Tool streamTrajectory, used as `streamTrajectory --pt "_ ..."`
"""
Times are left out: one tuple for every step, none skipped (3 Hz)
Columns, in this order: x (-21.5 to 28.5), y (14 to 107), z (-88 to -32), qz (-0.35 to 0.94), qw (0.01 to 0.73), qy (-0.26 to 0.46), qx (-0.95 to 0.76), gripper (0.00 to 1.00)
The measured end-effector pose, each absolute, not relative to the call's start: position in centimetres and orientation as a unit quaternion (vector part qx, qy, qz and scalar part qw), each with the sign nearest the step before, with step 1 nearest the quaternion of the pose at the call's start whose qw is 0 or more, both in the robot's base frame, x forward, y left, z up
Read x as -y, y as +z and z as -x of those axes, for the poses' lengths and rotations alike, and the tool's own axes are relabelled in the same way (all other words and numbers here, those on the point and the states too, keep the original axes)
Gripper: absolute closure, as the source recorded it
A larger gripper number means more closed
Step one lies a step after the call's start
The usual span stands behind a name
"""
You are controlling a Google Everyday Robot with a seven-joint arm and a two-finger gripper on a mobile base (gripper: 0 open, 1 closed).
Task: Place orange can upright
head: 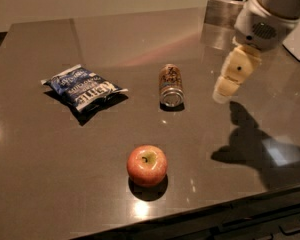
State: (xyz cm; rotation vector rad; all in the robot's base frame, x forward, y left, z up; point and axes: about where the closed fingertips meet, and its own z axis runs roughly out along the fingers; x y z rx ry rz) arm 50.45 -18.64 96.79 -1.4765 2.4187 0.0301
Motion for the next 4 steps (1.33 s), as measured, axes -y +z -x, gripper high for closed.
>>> streamTrajectory --pt "14.7 96.2 -55.1 0.452 0.149 0.03 -0.879 0.0" --pt "12.4 95.7 -57.6 0.397 0.15 0.049 -0.904 0.0" --pt "9.5 94.1 -60.8 0.309 0.153 0.063 -0.937 0.0" --pt "8.3 92.9 -61.9 0.25 0.148 0.066 -0.955 0.0"
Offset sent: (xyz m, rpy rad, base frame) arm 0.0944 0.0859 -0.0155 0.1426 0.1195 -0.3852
